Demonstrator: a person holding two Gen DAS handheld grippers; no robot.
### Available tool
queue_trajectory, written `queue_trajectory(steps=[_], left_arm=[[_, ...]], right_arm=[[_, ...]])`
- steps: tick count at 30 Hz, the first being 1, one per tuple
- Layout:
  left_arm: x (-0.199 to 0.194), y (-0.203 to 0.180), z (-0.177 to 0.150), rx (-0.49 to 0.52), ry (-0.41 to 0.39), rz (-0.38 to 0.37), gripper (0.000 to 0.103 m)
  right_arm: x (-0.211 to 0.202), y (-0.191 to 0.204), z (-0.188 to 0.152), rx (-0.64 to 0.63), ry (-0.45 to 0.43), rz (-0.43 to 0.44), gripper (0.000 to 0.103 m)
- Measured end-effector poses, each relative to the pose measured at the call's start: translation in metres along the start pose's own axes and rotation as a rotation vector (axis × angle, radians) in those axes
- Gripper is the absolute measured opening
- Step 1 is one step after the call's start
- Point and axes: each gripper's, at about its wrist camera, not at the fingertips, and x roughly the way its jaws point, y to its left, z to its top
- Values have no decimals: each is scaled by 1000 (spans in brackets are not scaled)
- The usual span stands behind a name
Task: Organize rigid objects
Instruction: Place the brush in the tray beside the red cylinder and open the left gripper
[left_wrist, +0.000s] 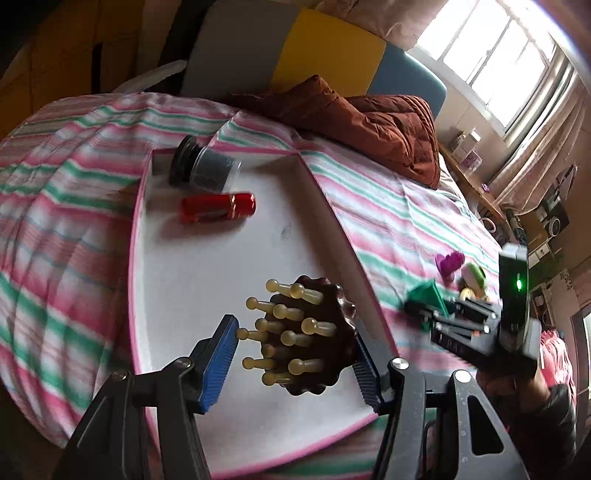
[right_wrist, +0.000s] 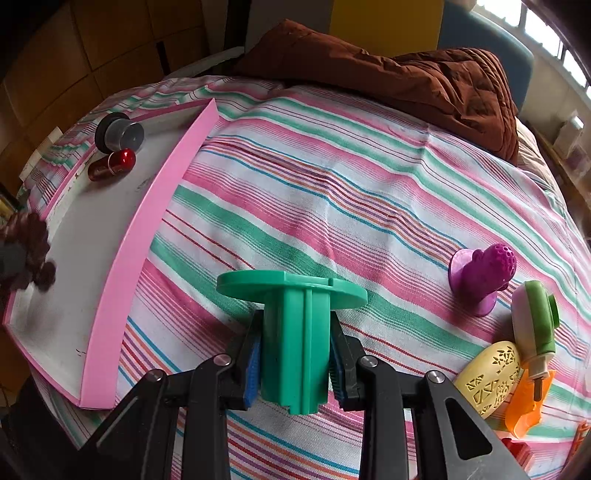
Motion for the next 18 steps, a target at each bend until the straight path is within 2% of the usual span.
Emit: queue_trajectory(steps=[11,18], left_arm=[[42,-2,71,-76,-34,-41,60],[85,-2,85,-34,12,11,60]], right_arm=[[0,0,1,-3,0,-3,31],[1,0,1,-3,-1,-3,31]])
